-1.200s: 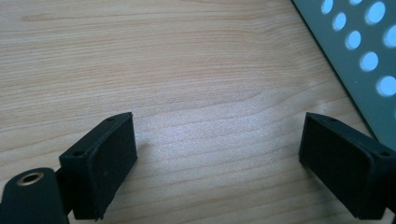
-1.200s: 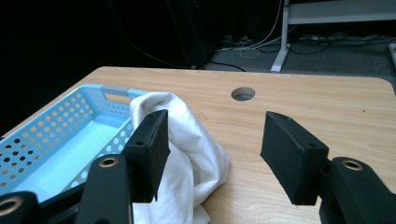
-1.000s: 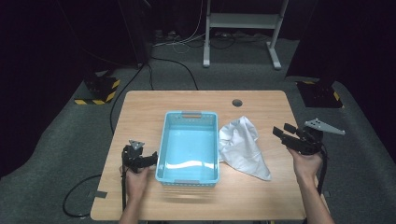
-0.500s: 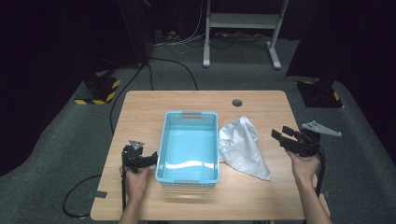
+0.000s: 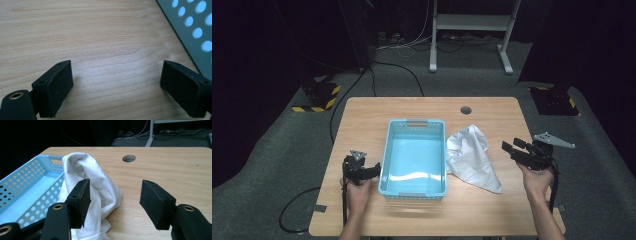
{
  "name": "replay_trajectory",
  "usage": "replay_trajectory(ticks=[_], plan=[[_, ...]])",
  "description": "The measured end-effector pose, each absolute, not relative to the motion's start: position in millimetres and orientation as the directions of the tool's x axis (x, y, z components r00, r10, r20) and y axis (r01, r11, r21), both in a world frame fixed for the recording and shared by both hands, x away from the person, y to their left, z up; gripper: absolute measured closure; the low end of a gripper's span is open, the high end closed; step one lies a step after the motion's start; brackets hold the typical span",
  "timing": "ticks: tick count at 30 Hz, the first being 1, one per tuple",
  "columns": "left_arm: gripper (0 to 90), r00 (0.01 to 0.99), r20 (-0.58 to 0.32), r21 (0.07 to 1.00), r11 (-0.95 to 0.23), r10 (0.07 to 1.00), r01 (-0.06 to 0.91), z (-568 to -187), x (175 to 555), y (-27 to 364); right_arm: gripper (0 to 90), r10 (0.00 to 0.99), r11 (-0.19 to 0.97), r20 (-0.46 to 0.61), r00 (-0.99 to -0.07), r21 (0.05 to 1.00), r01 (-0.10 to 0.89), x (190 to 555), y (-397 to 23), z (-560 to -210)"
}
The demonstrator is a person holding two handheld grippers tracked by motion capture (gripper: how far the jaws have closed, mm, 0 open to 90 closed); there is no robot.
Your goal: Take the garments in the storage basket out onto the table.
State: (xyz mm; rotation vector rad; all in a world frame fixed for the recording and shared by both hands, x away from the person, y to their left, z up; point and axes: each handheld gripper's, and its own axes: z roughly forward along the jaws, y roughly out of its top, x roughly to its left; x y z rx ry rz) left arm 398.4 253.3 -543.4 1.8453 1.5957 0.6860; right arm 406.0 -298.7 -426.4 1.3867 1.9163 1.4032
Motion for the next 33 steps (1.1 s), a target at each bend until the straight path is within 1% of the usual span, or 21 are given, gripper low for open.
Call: replay_trajectory(ticks=[33], plan=[[11.2,0.145,0.0,0.726,-0.099,0.989,0.68,-543.4,398.4,253.3,40.9,0.876,0.016,0.243,-0.418,0.849,0.528,406.5,-294.8,-452.0]])
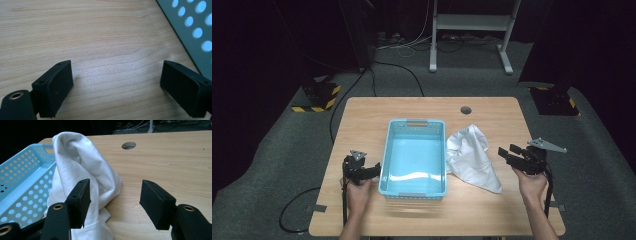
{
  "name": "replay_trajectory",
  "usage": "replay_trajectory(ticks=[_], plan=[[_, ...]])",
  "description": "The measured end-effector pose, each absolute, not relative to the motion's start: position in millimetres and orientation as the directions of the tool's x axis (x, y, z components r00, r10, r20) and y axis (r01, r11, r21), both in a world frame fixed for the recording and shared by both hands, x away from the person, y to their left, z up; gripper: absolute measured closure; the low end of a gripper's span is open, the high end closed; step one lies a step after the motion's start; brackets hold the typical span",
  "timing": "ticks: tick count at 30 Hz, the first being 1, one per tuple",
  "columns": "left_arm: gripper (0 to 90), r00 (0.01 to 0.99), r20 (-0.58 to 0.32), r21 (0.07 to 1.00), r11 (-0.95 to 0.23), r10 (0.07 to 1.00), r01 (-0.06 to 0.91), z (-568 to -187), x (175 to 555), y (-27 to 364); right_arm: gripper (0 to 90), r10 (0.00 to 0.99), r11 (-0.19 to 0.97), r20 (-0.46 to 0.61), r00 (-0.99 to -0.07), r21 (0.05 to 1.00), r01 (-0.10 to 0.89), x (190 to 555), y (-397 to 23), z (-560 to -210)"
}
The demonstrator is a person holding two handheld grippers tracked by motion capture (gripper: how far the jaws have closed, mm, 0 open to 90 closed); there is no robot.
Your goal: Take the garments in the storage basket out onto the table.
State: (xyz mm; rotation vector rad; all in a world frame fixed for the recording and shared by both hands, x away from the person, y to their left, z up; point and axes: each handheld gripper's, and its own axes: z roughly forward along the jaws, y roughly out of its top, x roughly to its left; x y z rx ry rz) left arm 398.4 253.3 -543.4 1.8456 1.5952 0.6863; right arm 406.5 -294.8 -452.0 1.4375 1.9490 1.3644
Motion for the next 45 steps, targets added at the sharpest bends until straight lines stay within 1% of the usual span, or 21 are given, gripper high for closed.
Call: replay_trajectory(ticks=[18,20,27,38,45], plan=[[11.2,0.144,0.0,0.726,-0.099,0.99,0.68,-543.4,398.4,253.2,40.9,0.88,0.025,0.248,-0.405,0.827,0.561,408.4,-292.9,-466.4],[11.2,0.144,0.0,0.726,-0.099,0.99,0.68,-543.4,398.4,253.2,40.9,0.885,0.038,0.236,-0.402,0.823,0.567,409.4,-291.6,-469.0],[11.2,0.144,0.0,0.726,-0.099,0.99,0.68,-543.4,398.4,253.2,40.9,0.889,0.038,0.244,-0.387,0.803,0.595,412.0,-289.6,-480.4],[11.2,0.144,0.0,0.726,-0.099,0.99,0.68,-543.4,398.4,253.2,40.6,0.889,0.068,0.233,-0.394,0.784,0.617,415.7,-281.1,-490.6],[11.2,0.144,0.0,0.726,-0.099,0.99,0.68,-543.4,398.4,253.3,40.0,0.894,0.06,0.25,-0.373,0.757,0.651,419.5,-274.3,-507.1]])
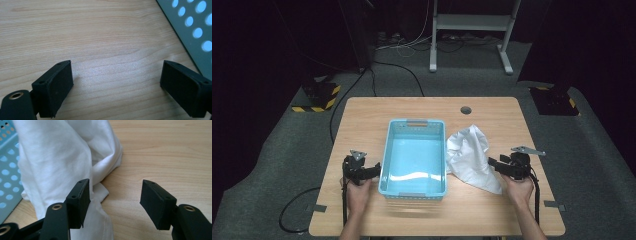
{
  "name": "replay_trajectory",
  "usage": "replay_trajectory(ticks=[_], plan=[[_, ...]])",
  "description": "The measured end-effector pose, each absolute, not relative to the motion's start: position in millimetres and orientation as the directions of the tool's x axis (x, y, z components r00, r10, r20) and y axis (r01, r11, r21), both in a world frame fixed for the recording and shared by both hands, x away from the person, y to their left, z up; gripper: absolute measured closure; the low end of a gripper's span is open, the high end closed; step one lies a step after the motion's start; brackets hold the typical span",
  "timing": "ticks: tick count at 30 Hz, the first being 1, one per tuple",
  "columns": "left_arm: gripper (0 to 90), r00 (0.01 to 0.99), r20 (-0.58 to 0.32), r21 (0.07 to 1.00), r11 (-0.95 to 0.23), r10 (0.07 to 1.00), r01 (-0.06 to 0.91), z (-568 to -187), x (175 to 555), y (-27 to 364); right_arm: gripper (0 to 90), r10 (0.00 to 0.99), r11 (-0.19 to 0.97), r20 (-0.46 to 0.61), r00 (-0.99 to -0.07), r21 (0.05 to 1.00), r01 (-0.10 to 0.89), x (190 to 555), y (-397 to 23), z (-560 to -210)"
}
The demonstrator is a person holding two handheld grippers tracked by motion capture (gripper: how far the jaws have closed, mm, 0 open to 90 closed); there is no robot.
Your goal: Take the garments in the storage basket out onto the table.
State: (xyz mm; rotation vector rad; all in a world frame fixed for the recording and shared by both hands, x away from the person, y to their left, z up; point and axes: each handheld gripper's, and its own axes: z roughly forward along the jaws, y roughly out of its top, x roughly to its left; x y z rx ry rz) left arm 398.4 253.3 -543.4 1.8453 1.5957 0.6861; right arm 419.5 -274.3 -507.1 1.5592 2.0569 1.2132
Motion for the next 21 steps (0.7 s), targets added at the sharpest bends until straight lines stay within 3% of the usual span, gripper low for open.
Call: replay_trajectory(ticks=[12,21], plan=[[11.2,0.145,0.0,0.726,-0.1,0.989,0.68,-543.4,398.4,253.4,36.0,0.915,0.137,0.168,-0.367,0.725,0.675,424.1,-256.0,-529.0],[11.2,0.144,-0.001,0.726,-0.099,0.99,0.68,-543.4,398.4,253.2,30.9,0.931,0.234,0.009,-0.366,0.755,0.612,415.7,-241.3,-541.9]])
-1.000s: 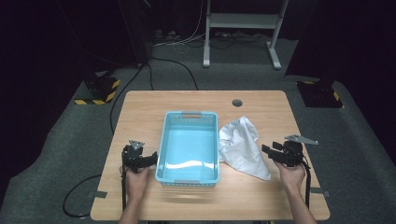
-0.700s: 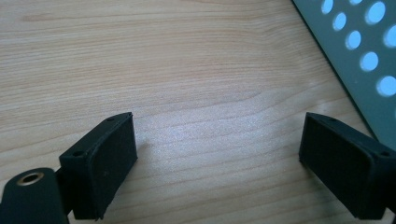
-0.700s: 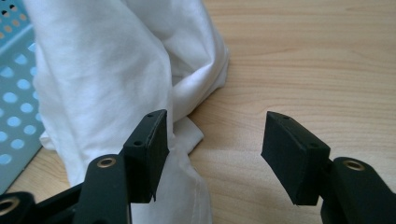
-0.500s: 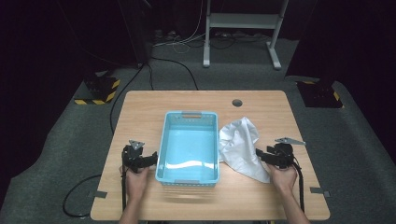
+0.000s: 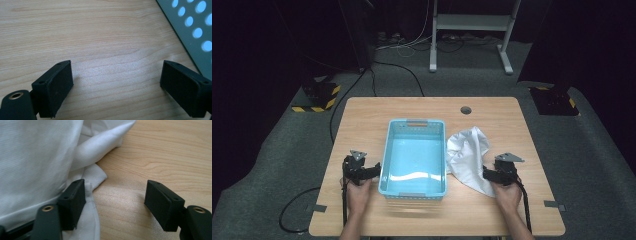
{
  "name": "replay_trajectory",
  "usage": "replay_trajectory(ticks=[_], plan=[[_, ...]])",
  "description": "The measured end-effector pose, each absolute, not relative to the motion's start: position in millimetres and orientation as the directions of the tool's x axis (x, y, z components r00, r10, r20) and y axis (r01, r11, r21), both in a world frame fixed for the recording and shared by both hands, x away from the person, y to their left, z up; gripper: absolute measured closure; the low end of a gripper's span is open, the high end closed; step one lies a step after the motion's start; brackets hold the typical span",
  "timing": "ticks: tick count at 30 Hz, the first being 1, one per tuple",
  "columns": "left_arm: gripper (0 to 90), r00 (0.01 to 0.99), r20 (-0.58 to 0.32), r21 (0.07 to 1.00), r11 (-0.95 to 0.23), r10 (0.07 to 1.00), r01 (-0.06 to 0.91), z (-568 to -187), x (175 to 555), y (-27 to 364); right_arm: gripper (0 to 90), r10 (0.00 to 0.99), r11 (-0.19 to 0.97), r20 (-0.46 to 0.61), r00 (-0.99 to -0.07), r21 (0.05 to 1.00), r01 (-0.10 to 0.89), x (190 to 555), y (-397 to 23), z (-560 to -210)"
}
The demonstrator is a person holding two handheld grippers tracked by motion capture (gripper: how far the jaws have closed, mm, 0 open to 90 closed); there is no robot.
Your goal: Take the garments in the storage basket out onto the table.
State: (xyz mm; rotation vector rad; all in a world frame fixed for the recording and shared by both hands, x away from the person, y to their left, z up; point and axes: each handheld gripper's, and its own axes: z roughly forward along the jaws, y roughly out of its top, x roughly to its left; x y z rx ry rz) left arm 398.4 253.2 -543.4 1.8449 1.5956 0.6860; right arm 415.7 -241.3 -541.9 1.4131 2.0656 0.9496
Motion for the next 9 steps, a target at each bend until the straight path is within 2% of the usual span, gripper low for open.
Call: replay_trajectory(ticks=[9], plan=[[11.2,0.144,-0.001,0.726,-0.099,0.99,0.68,-543.4,398.3,253.2,27.2,0.937,0.216,0.021,-0.348,0.751,0.625,416.9,-242.5,-542.2]])
